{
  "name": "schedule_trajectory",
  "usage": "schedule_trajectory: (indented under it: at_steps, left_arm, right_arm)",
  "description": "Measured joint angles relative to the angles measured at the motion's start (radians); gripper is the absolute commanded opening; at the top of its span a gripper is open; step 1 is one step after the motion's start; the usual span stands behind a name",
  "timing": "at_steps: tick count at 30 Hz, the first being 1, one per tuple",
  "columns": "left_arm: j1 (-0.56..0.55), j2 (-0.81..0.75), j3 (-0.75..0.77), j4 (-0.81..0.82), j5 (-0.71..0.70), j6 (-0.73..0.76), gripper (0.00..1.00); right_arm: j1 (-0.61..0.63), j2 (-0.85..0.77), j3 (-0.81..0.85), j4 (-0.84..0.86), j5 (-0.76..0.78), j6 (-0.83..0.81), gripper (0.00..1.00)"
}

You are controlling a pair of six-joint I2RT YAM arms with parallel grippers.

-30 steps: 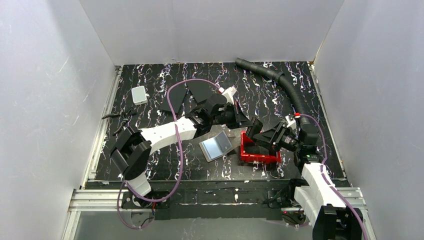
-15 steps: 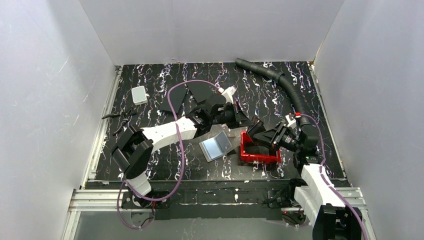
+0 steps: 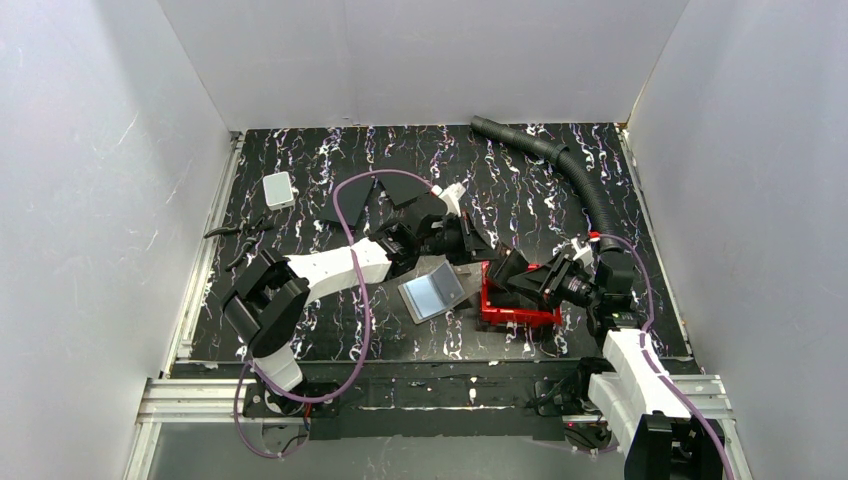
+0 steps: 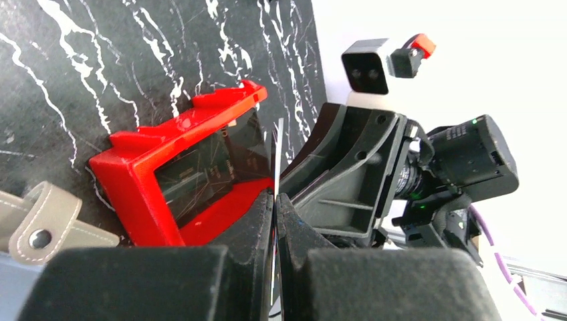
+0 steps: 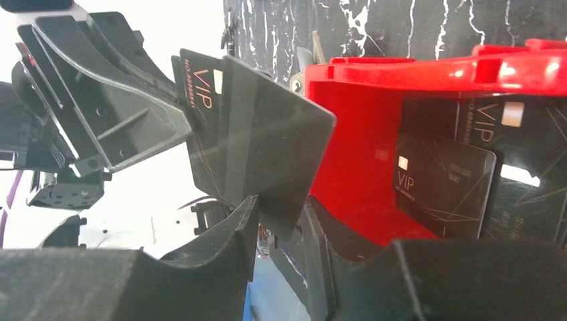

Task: Put the credit cards into the card holder
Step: Pick up the credit card from the storage box.

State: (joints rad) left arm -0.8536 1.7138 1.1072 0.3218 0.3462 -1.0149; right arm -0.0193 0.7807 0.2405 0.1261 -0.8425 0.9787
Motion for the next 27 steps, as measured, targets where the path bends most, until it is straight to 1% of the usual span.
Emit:
schedule_trajectory:
  at_steps: [1,2,4,11,17,20,23,27]
  left_arm:
    - [0.000,0.000,-0.010,0.000,0.002,0.000,0.00]
    - [0.000,0.000,-0.019,0.000,0.006,0.000,0.00]
    - [0.000,0.002,-0.024,0.000,0.012,0.000,0.00]
    - [0.003,0.030,-0.039,-0.006,0.007,0.007,0.00]
    - [0.003,0.032,-0.047,-0.019,-0.005,0.030,0.00]
    - [0.003,0.032,-0.047,-0.031,-0.011,0.047,0.00]
    - [-0.003,0.036,-0.045,-0.042,-0.016,0.054,0.00]
    - [-0.027,0.069,-0.012,-0.056,-0.016,0.055,0.00]
  right_arm:
    - [0.000,0.000,0.001,-0.012,0.006,-0.011,0.33]
    - [0.000,0.000,0.001,-0.035,0.021,-0.026,0.25]
    - [0.000,-0.001,0.000,-0.042,0.025,-0.030,0.17]
    - [0.000,-0.010,0.000,-0.070,0.025,-0.051,0.02]
    - [0.000,-0.017,0.002,-0.132,0.035,-0.087,0.01]
    - [0.000,-0.014,0.036,-0.232,0.068,-0.133,0.01]
    - [0.000,0.008,0.141,-0.371,0.140,-0.203,0.01]
    - [0.000,0.060,0.351,-0.546,0.263,-0.314,0.01]
